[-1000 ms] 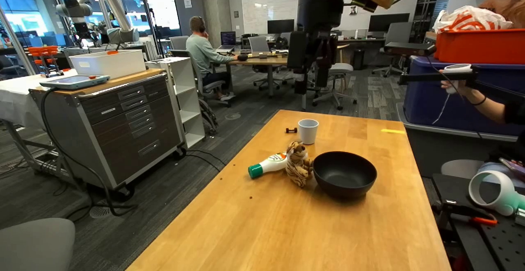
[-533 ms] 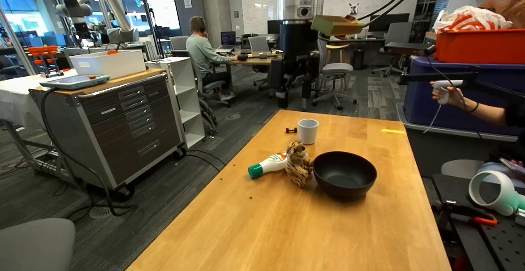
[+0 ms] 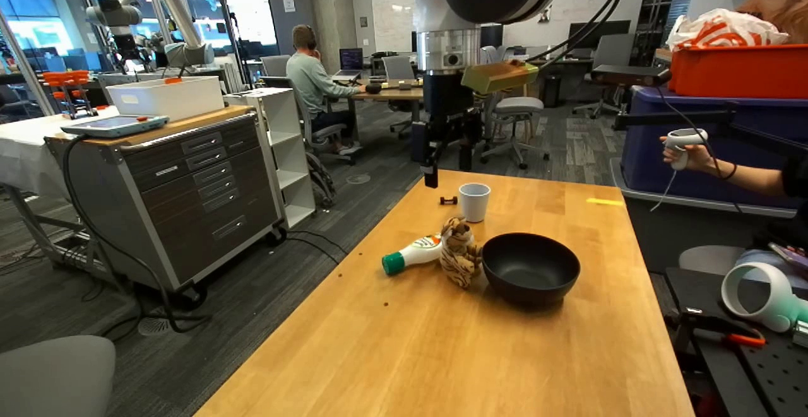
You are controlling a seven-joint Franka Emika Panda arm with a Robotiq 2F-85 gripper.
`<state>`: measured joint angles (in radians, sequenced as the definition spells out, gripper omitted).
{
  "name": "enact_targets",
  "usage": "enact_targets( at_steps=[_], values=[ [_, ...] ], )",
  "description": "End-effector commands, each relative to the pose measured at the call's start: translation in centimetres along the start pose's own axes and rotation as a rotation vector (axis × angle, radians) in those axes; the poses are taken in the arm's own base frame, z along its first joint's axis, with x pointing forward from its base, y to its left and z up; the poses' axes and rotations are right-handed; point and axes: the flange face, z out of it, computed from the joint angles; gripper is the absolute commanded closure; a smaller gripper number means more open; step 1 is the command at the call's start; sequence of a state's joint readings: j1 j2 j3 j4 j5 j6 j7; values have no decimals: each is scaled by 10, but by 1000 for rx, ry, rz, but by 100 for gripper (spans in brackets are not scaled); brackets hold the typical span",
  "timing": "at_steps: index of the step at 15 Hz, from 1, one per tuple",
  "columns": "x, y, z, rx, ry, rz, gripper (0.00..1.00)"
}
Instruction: Pick up the toy and put it in the bowl
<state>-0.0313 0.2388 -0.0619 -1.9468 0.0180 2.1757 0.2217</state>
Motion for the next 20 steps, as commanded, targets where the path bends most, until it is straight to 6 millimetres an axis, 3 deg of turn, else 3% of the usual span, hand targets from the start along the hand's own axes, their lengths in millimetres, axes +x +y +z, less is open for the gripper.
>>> enact_targets(
  at_steps=[1, 20],
  values=[
    [17, 12, 8, -21, 13, -4, 0],
    [20, 43, 103, -96, -111, 33, 0]
  ],
)
